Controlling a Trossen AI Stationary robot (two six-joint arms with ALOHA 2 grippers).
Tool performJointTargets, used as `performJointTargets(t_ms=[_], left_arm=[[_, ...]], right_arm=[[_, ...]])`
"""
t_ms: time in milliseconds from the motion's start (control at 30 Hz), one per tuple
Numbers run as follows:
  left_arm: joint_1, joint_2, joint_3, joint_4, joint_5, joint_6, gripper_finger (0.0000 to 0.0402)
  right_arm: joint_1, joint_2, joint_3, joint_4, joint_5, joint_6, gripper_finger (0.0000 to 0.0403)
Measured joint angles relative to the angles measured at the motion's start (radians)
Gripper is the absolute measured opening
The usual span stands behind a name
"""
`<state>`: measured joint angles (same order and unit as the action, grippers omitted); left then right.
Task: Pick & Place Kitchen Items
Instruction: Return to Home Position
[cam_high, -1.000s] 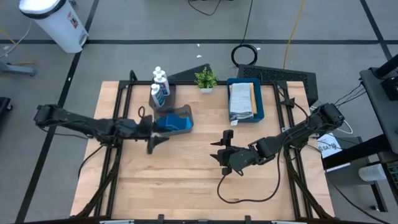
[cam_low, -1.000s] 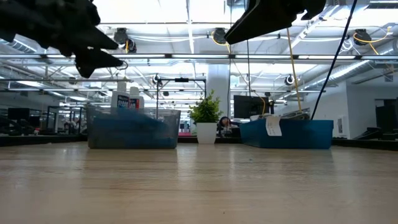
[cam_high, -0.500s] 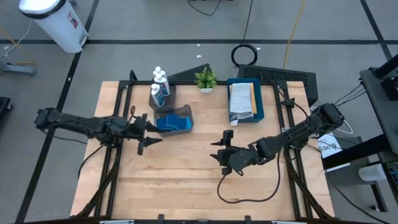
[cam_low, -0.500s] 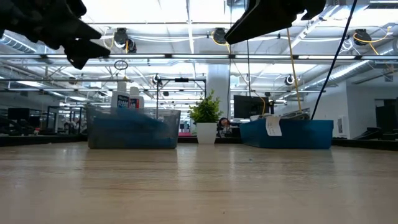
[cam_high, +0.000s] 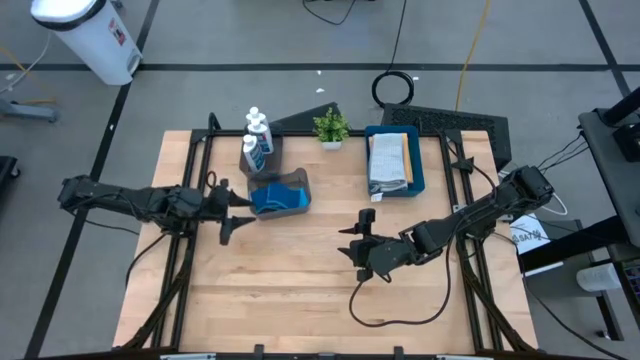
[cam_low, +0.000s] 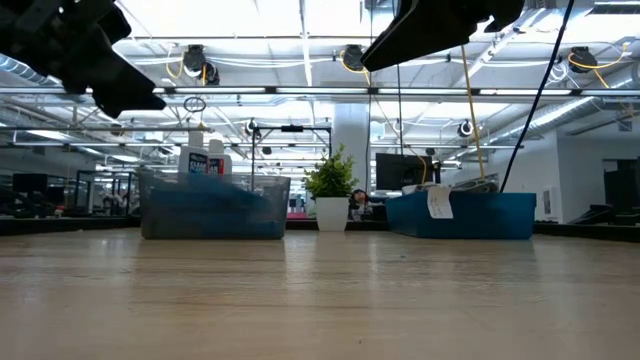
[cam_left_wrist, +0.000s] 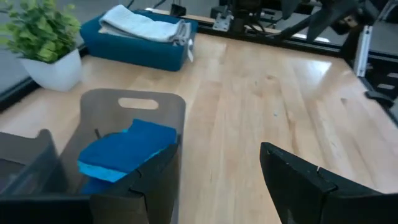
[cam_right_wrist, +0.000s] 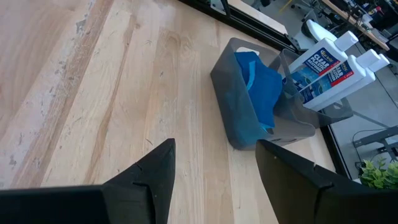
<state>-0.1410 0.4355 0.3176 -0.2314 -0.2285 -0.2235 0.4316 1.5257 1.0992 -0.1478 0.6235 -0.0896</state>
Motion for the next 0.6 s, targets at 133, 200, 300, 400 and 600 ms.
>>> performJointTargets(t_ms=[133, 200, 300, 400, 600], left_arm=[[0.000, 0.000, 0.000, 0.000, -0.009, 0.018, 0.0225], [0.000, -0.001, 0.000, 0.002, -0.009, 0.035, 0.0225], [0.000, -0.007, -0.001, 0.017, -0.003, 0.070, 0.0225], [-0.005, -0.008, -0.039, 0.110, 0.051, 0.124, 0.0225], [-0.005, -0.013, -0.119, 0.236, 0.122, 0.176, 0.0225]], right_arm=[[0.000, 0.000, 0.000, 0.000, 0.000, 0.000, 0.0196], [0.000, 0.000, 0.000, 0.000, 0.000, 0.000, 0.0196], [0.000, 0.000, 0.000, 0.000, 0.000, 0.000, 0.0196], [0.000, 0.000, 0.000, 0.000, 0.000, 0.000, 0.0196], [0.000, 0.000, 0.000, 0.000, 0.000, 0.000, 0.0196]])
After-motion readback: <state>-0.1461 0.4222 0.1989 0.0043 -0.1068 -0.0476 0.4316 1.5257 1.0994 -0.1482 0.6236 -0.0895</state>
